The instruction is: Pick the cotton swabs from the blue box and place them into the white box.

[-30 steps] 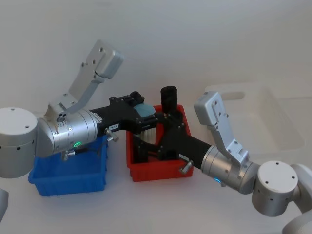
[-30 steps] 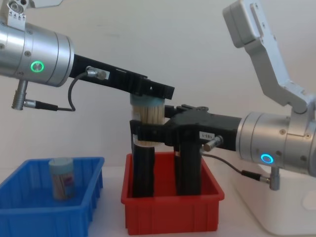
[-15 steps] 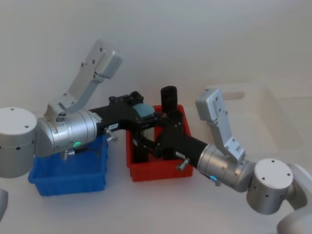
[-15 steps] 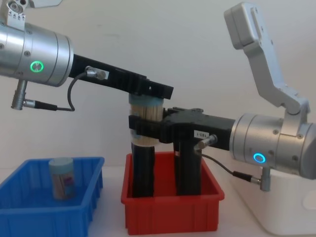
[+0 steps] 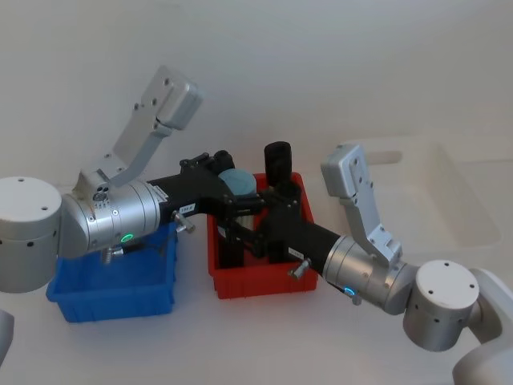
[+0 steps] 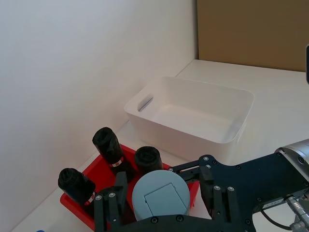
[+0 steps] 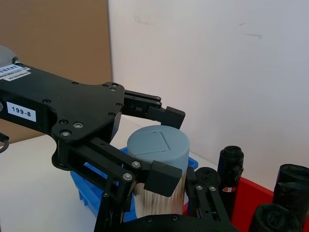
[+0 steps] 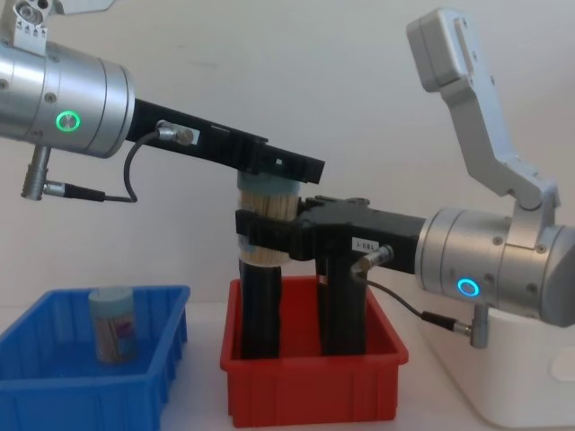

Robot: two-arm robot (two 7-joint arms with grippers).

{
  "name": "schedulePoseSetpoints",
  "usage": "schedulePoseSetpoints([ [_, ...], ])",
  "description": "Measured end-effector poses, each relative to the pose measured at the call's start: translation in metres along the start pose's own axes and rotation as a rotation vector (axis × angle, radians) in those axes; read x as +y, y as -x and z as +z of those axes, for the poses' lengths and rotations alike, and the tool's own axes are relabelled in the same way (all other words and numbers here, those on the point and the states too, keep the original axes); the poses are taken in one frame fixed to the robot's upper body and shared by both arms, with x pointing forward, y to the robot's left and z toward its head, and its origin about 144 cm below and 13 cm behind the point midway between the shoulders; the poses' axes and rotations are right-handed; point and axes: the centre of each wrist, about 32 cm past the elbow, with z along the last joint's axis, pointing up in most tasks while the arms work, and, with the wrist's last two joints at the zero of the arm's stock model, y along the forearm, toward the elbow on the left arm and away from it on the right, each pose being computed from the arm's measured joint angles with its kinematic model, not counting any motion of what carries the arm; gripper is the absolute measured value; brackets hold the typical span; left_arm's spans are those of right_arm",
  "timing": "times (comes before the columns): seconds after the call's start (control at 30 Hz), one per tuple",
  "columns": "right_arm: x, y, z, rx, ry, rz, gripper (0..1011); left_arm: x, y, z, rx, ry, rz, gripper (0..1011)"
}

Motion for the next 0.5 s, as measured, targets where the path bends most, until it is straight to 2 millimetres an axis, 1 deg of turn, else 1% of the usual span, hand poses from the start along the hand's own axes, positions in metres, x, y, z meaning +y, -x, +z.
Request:
schedulePoseSetpoints([
  [0.03,0.0,0.0,-0.0001,0.0,0.0,-0.001,636,0.0,0.0,0.0,0.0,0.0,0.0,924],
  [0.13,0.0001,-0.0002,-0.0004,-0.001,0.0,-0.003,636,0.0,0.0,0.0,0.0,0.0,0.0,1003],
  [0.4,-0.0016,-0.0014,-0.0014,-0.003,0.003,-0.019,636,0.0,0.0,0.0,0.0,0.0,0.0,1004],
  [0.5,-0.0051,-0.0027,-0.0022,-0.006,0.005,-0.037,636,0.0,0.0,0.0,0.0,0.0,0.0,1004],
])
